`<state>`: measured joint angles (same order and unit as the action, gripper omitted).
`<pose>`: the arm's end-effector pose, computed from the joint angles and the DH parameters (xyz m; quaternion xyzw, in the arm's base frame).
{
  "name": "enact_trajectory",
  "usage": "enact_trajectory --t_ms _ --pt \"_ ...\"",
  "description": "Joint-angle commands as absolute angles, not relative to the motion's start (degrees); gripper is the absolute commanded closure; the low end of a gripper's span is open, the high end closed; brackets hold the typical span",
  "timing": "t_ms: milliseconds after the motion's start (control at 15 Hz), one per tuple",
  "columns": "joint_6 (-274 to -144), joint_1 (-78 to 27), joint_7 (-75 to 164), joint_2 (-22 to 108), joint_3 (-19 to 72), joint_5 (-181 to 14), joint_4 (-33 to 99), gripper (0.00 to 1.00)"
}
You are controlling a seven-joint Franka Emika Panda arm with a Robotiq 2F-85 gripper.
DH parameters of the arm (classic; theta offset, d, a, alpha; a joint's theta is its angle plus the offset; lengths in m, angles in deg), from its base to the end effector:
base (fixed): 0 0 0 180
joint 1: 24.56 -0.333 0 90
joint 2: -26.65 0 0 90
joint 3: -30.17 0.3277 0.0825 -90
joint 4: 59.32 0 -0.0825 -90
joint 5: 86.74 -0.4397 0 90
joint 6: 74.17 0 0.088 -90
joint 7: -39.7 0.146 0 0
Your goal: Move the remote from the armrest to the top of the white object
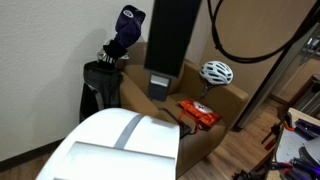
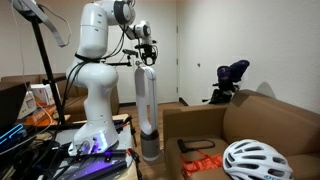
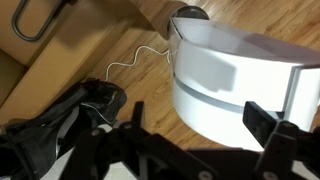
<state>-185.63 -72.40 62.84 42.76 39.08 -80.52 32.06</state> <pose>0.4070 0.5845 0.4342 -0.9520 -0.3024 -0.0471 0.0006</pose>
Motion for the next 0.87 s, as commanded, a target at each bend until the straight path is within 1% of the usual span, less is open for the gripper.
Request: enact_trajectory --t_ms 0,133,200,400,800 --pt "-187.2 -71.2 67.3 36.2 42.1 -78.7 41.4 0.00" --pt "-189.9 -70.4 68.1 33.4 43.1 -79.1 45.0 0.00" --pt "-186.8 -70.1 66.5 38.4 43.6 -79.5 38.8 0.00" --pt "-187.8 -69.5 67.0 35.4 44.4 -79.6 42.1 0.00" --pt "-188.0 -69.3 67.0 35.0 44.4 -79.6 42.8 0.00"
